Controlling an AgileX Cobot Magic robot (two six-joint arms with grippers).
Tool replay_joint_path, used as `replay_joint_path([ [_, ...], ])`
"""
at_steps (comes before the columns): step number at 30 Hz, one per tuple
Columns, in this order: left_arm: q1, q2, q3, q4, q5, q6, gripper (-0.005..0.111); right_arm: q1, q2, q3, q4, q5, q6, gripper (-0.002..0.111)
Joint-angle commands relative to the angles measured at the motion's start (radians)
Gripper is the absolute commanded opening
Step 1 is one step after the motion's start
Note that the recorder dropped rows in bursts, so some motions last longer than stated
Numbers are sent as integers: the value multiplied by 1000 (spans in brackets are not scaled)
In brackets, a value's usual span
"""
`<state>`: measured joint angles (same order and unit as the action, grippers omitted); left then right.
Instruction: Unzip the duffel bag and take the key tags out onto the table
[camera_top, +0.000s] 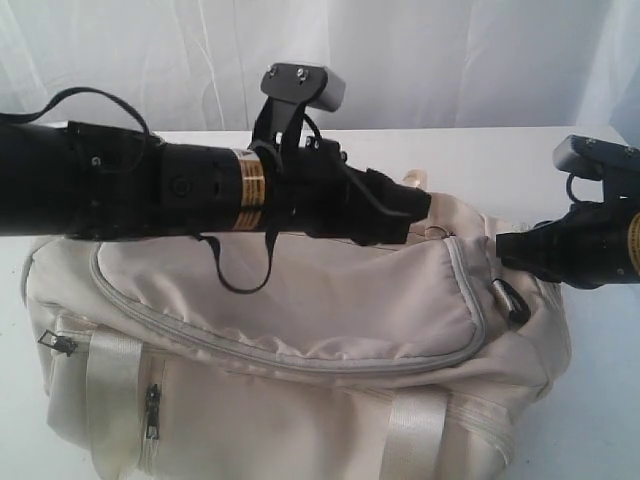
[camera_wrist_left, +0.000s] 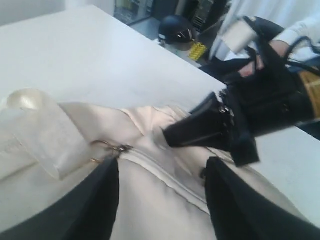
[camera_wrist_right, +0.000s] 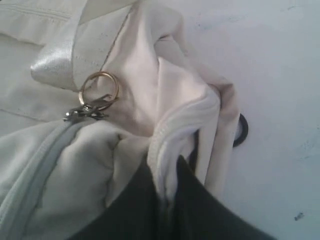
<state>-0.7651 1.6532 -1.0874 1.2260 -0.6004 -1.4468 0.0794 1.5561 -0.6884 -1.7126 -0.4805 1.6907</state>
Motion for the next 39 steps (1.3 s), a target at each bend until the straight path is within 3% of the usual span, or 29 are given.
replay_joint_path([
  [1,-3,62,-107,-7,52,57,56,-9,1,12,-32,-12,-36,0],
  [17,-1,438,-409,-14,76,-41,56,-9,1,12,-32,24,-35,0],
  [25,57,493,-414,-21,64,-103,56,-9,1,12,-32,56,-35,0],
  [31,58,517,-414,6,-65,-139,56,-9,1,12,-32,56,-35,0],
  [39,58,539,-414,125,-91,-248,56,-9,1,12,-32,56,-35,0],
])
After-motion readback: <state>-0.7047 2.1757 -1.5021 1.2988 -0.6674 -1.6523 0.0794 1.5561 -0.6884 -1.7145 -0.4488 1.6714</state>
